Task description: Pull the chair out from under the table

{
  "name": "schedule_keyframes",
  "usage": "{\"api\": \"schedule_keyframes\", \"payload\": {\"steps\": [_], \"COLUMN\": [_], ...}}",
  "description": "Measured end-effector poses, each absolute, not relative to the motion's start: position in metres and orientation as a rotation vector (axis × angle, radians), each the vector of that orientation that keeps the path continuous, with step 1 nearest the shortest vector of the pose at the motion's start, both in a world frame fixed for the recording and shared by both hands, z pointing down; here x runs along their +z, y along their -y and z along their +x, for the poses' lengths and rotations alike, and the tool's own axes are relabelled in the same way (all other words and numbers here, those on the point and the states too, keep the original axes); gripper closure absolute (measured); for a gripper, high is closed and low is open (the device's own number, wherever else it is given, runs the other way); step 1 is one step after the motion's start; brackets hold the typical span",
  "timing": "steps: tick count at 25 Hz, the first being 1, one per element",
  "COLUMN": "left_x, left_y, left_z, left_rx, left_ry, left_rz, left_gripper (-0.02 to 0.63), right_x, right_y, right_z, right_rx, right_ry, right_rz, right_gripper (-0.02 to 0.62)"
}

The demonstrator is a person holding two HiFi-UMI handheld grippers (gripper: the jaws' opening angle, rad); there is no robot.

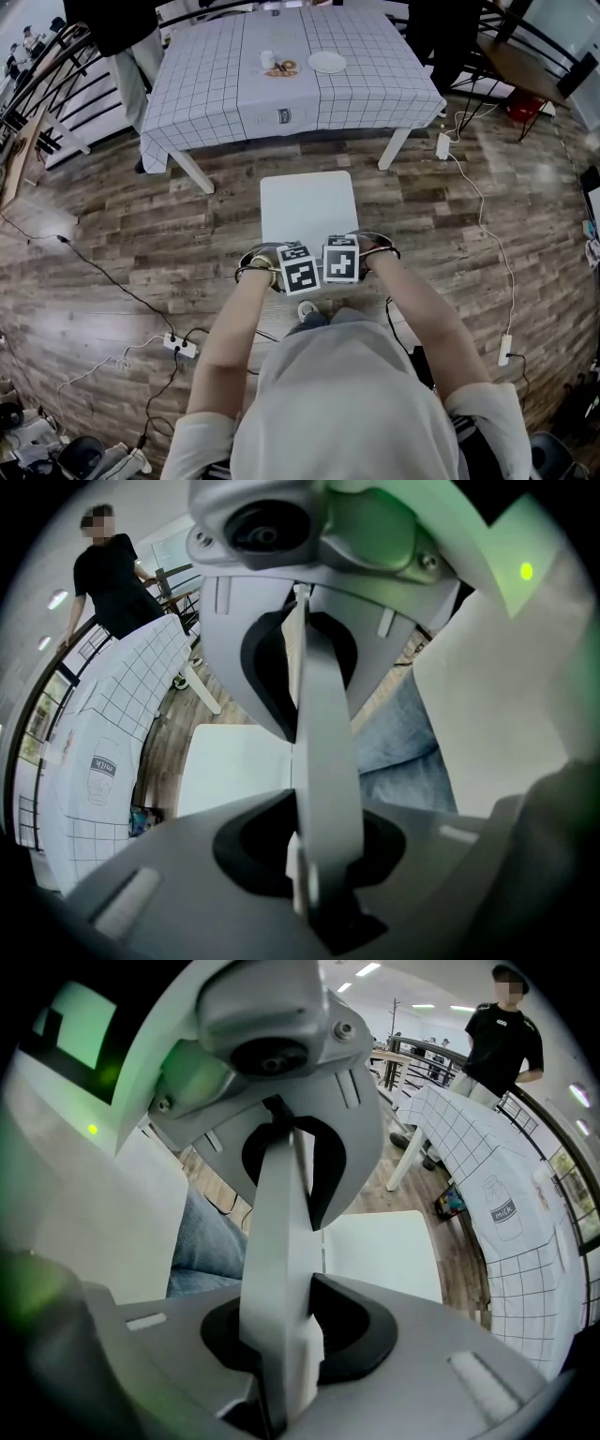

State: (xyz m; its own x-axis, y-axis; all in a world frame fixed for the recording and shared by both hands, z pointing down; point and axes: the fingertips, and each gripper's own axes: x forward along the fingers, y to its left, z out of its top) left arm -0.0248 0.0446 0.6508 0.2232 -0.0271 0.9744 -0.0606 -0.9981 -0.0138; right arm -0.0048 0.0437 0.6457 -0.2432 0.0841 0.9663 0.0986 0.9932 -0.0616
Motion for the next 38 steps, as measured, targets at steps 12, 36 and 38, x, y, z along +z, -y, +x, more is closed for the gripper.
{"api": "schedule_keyframes", "payload": {"steps": [12,36,38], "left_x": [0.651,0.650,0.649], "left_y": [-0.056,-0.056,-0.057], "left_z": [-0.025,-0.023,-0.023], "left_rx": [1.930,1.882,1.888], "left_ry": [0.100,0.125,0.127], "left_rz": [2.423,2.414,2.415], "left_gripper": [0.528,0.521,0.520], "right_x": [0.645,0.645,0.644], "right_y": [-0.055,-0.055,-0.055], "right_z": [-0.005,-0.004,-0.004], "right_rx": [-0.023,0.017,0.016], "right_ry": [1.818,1.838,1.842], "right_rz": [-0.143,-0.120,-0.113], "right_gripper": [0.518,0.511,0.511]}}
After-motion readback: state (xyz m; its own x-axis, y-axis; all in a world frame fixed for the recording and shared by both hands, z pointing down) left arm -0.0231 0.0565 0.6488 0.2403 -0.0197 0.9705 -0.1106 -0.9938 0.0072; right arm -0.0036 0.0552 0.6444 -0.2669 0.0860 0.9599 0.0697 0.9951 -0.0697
